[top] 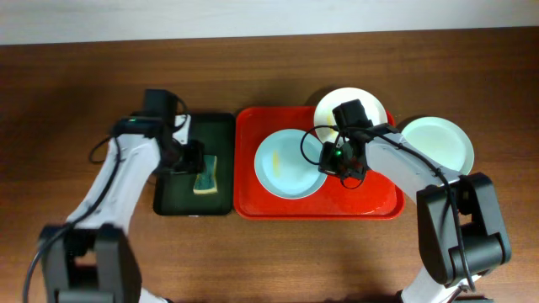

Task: Clean dirty plates on tray and stack at the side
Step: 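Reach the left gripper to the sponge on the black tray and grasp it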

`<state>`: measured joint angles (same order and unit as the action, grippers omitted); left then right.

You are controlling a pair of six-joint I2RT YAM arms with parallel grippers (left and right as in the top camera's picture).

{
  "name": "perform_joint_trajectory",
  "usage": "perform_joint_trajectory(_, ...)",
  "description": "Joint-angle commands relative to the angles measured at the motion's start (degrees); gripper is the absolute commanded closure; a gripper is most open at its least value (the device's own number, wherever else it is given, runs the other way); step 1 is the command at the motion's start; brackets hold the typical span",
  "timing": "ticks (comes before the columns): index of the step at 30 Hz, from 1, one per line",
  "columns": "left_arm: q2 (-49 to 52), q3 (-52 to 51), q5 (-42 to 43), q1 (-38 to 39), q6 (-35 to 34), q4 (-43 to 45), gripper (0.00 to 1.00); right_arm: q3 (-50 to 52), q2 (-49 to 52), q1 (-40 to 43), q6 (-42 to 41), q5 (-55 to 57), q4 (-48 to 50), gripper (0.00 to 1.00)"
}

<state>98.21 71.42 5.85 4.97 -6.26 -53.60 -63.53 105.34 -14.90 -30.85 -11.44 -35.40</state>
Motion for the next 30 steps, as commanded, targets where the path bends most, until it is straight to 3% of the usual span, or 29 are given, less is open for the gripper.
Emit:
perform_joint_trajectory(1,3.98,0.63,-1.07,0.81,1.18,2.01,0.43,0.44,-0.07,-0.46,-0.07,1.01,-0.33,0.96)
perform_joint_trajectory(5,5.35,0.63,-0.55,1.25,0.94,3.89,0.55,0.44,-0.07,-0.52,-0.07,0.98,-0.31,0.96)
perform_joint_trajectory(16,5.95,-0.07,-3.34,5.75,-0.72,4.98,0.56,0.44,-0.07,-0.52,-0.07,0.96,-0.85,0.96)
perform_joint_trajectory(21,6.05,-1.29,-3.39,5.75,-2.01,6.19,0.67,0.44,-0.07,-0.52,-0.07,0.96,-0.81,0.96)
perform_joint_trajectory(30,6.21,-2.89,-4.24,5.75,-2.03,8.37,0.61,0.44,-0.07,-0.52,-0.07,0.96,-0.83,0.96)
